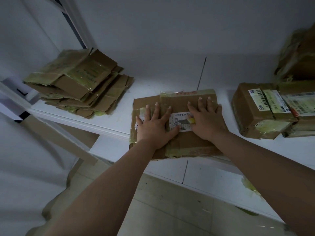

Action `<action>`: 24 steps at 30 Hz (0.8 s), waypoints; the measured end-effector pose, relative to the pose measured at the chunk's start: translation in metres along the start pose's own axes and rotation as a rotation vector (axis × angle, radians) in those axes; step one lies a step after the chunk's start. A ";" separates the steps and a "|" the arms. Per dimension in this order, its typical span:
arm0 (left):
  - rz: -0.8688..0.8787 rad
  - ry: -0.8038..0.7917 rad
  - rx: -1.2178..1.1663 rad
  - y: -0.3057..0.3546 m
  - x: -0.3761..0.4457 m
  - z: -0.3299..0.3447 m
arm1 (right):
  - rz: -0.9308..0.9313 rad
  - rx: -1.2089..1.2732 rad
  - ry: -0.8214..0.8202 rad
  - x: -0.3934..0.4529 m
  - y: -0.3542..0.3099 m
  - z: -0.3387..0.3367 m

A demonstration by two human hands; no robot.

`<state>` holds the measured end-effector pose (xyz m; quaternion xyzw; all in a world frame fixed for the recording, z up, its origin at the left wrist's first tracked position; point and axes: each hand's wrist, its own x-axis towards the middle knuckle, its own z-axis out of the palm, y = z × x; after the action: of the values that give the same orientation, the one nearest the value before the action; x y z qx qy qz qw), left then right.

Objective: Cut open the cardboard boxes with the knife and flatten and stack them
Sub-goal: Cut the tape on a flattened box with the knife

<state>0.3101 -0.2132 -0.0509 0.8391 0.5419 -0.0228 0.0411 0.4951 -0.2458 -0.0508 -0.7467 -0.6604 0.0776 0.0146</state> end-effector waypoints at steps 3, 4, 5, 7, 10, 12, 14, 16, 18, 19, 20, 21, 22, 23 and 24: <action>-0.008 -0.055 0.008 0.002 0.000 0.001 | -0.017 0.033 -0.070 -0.001 0.004 -0.003; -0.012 -0.051 0.009 0.002 -0.001 0.002 | -0.020 0.039 -0.066 -0.001 0.005 -0.003; -0.015 -0.041 0.009 0.002 -0.002 0.003 | -0.023 0.041 -0.054 0.000 0.005 -0.002; -0.015 -0.025 0.003 0.001 -0.002 0.005 | -0.030 0.050 -0.041 0.000 0.005 0.000; -0.017 -0.003 -0.003 0.001 -0.002 0.006 | -0.042 0.077 -0.068 0.002 0.007 0.000; -0.019 0.005 -0.015 0.002 -0.002 0.004 | -0.042 0.121 -0.074 0.001 0.008 -0.004; -0.025 -0.020 -0.017 0.003 -0.003 0.001 | -0.033 0.220 -0.082 -0.001 0.009 -0.011; -0.052 -0.062 0.008 0.005 -0.004 -0.006 | -0.014 0.328 -0.049 -0.003 0.011 -0.019; -0.089 -0.065 0.077 0.011 -0.006 -0.016 | 0.018 0.411 0.052 -0.010 0.010 -0.026; -0.102 -0.032 0.109 0.014 -0.010 -0.021 | 0.036 0.428 0.118 -0.015 0.010 -0.028; -0.112 0.024 0.115 0.017 -0.013 -0.027 | 0.058 0.421 0.160 -0.022 0.009 -0.031; -0.123 0.095 0.089 0.020 -0.018 -0.032 | 0.074 0.407 0.176 -0.028 0.009 -0.031; -0.145 0.169 0.040 0.021 -0.023 -0.038 | 0.090 0.395 0.171 -0.034 0.009 -0.032; -0.180 0.228 -0.020 0.019 -0.028 -0.043 | 0.104 0.395 0.164 -0.038 0.010 -0.033; -0.227 0.255 -0.079 0.016 -0.034 -0.048 | 0.127 0.405 0.153 -0.043 0.010 -0.036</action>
<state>0.3099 -0.2460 0.0003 0.7662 0.6346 0.1006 0.0022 0.5050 -0.2865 -0.0126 -0.7724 -0.5799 0.1524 0.2093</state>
